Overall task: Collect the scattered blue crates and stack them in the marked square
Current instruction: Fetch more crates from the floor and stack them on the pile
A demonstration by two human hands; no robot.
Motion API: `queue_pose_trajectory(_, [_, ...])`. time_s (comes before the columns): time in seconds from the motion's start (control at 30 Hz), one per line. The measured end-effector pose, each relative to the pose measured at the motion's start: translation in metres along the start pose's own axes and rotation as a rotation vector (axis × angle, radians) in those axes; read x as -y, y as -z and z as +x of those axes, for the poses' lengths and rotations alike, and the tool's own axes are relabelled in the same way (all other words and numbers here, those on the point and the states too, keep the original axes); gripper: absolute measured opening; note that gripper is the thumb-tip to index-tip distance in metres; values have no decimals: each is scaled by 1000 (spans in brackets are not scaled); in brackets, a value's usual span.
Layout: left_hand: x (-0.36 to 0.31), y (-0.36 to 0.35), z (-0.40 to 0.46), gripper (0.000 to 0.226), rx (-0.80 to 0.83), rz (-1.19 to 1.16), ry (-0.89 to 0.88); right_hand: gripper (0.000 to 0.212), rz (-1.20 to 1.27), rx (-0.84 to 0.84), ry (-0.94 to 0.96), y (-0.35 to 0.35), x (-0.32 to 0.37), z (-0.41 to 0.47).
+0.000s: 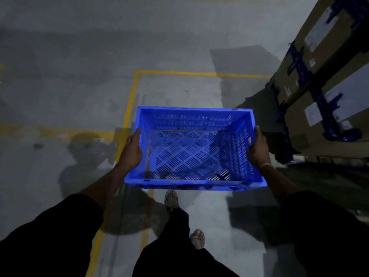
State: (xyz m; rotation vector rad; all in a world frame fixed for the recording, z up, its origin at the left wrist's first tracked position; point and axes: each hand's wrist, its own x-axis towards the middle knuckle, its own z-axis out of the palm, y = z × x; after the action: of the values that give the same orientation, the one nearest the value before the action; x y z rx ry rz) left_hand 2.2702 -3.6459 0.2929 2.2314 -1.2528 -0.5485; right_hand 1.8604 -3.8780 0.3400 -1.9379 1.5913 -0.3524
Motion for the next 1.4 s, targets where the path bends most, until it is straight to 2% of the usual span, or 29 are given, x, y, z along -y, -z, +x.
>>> queue_pose_trajectory(0.33, [22,-20,131,77,12,14,6,85,-16,9,-21,-44,27,132])
queue_pose_trajectory(0.47, [31,-36,152,72,17,-33,-37,83,-27,28,-65,-58,19,155])
queue_pose_trajectory(0.63, [37,-46,158,81,18,-46,-27,84,-67,0,-4,-71,3,162])
queue_pose_trajectory(0.73, [31,-43,157,79,40,-8,-21,87,-81,25,-19,-70,2,163])
queue_pose_trajectory(0.93, [22,-36,153,83,176,306,-15,95,-129,114,40,-63,-3,149])
queue_pose_trajectory(1.07, [9,-44,140,80,105,527,-125,95,-256,43,169,-77,-25,135])
queue_pose_trajectory(1.13, [10,-48,144,88,72,617,-152,94,-285,-2,221,-82,-29,141])
queue_pose_trajectory(1.27, [9,-42,145,104,131,682,-150,94,-394,-2,293,-80,-27,140])
queue_pose_trajectory(1.4, [19,-45,145,104,146,712,-233,87,-420,42,319,-79,-28,136])
